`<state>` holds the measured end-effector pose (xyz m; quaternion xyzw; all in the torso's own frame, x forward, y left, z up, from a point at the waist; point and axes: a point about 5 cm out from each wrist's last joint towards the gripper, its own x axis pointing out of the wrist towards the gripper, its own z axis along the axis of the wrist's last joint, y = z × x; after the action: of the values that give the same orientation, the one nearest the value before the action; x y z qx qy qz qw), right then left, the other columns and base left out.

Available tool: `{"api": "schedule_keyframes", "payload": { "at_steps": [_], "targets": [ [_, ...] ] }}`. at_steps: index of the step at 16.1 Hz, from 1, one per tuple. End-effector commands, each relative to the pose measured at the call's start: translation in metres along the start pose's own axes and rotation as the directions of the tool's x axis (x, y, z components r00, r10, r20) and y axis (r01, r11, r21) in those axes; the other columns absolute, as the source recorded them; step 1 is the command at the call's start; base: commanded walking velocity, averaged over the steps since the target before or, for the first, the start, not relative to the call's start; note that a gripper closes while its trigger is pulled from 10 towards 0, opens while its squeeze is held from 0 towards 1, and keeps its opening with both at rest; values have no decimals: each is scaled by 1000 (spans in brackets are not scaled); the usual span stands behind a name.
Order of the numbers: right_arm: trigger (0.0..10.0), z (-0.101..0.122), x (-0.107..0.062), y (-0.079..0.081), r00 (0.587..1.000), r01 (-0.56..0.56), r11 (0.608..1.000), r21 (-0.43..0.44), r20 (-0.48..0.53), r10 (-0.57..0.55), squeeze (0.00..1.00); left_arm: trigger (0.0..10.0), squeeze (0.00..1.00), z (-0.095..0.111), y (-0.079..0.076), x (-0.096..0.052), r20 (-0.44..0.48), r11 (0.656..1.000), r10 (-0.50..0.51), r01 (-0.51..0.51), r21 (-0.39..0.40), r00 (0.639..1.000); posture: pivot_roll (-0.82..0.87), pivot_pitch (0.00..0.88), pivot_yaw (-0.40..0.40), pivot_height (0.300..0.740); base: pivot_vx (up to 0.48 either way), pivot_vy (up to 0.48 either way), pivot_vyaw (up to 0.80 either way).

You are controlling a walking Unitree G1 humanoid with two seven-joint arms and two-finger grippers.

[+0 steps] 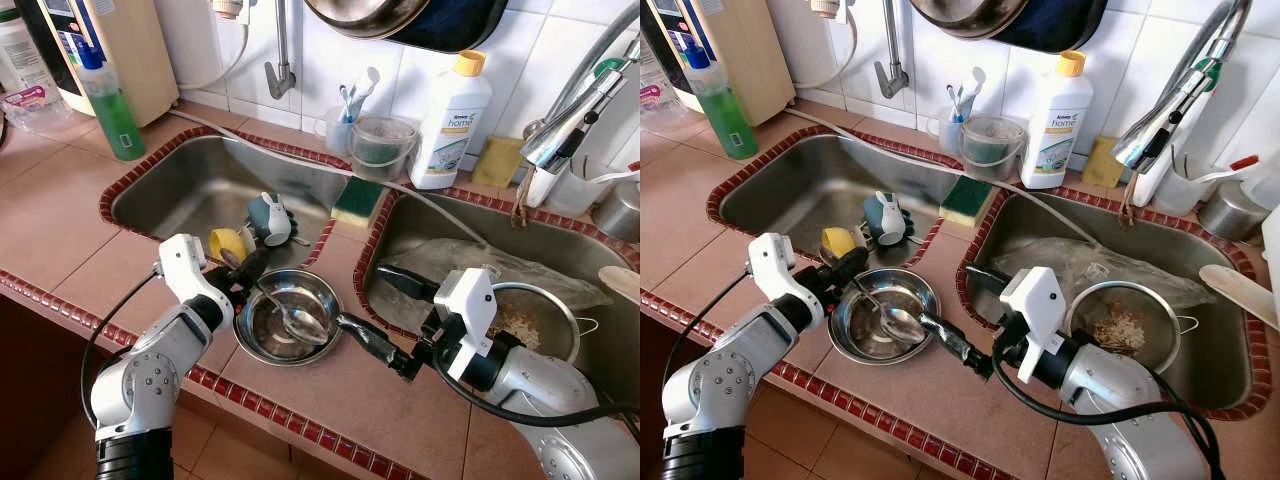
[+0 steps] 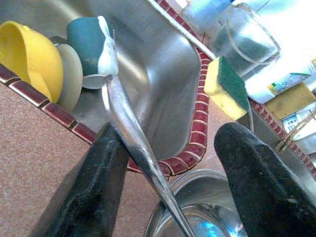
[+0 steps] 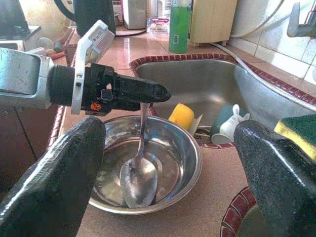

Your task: Kitchen organization

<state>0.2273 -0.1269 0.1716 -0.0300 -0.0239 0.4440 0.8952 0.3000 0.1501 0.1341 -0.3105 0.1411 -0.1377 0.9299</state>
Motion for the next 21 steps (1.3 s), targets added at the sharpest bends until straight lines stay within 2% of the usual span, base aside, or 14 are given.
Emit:
{"api": "schedule_keyframes", "payload": {
  "at_steps": [1, 21],
  "targets": [
    [10000, 2, 1, 3, 1000, -18, 1000, -13, 0, 18, 0, 0, 0, 6, -5, 1, 14, 1000, -25, 24, 15, 1000, -202, 74, 27, 740, 0, 0, 0],
    [10000, -1, 0, 8, 999, -38, 999, -16, -21, 38, 0, 0, 0, 4, -7, 1, 10, 999, -39, 39, 24, 999, -204, 67, 26, 740, 0, 0, 0]
  ]
}}
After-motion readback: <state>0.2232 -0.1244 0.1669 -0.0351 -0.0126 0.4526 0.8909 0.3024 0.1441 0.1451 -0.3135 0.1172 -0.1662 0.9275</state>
